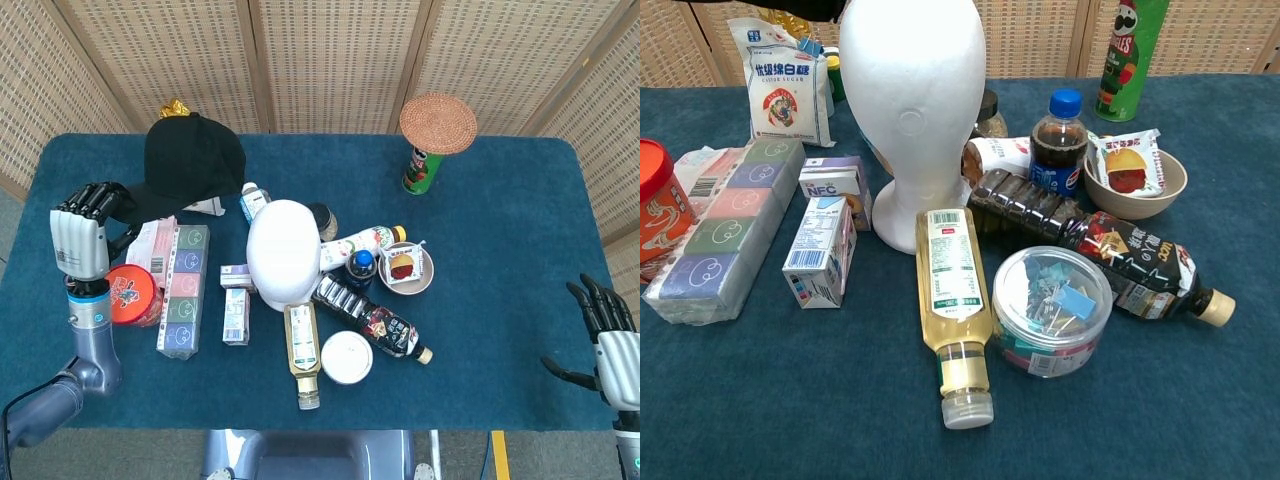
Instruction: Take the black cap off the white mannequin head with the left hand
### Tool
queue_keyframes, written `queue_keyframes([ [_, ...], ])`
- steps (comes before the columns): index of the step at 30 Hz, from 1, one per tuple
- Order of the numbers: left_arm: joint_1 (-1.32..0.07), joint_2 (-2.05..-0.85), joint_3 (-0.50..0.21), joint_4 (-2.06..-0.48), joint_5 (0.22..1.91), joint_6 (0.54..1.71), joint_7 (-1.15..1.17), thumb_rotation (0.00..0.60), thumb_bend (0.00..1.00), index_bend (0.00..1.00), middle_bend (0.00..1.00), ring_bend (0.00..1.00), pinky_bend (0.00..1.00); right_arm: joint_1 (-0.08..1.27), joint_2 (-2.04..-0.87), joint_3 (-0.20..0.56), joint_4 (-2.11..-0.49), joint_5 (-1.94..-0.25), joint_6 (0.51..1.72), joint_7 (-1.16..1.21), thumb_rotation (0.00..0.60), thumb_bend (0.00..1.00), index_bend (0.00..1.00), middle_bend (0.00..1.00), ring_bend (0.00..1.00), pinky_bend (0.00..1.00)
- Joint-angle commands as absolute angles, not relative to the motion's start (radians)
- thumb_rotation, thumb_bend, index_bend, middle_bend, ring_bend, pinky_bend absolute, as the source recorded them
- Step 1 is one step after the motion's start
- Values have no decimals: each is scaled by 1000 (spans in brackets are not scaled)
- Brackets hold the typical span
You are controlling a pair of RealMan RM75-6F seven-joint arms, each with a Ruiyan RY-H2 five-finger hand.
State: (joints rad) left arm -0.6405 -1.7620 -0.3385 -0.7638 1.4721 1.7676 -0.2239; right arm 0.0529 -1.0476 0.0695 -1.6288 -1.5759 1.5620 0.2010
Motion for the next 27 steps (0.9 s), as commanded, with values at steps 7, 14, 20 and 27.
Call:
queue_keyframes([
  [7,-637,-1878,-280,-576,1466,1700,-270,600,352,657,533,492,658,54,-1046,69,-1628,-1573,1559,206,600,71,36,0,0,51],
  [14,-607,-1871,-248,-624,1466,1666,-291,600,336,638,510,434,577,55,-1044,69,-1623,-1573,1558,216,600,70,36,0,0,51],
  [20,-572,-1792,-219,-782,1477,1651,-219,600,182,286,180,170,368,54,-1041,66,-1626,-1579,1560,224,600,70,36,0,0,51],
  [27,-540,-1683,-183,-988,1485,1598,-116,600,40,31,0,3,216,56,-1039,60,-1631,-1589,1558,226,600,71,36,0,0,51],
])
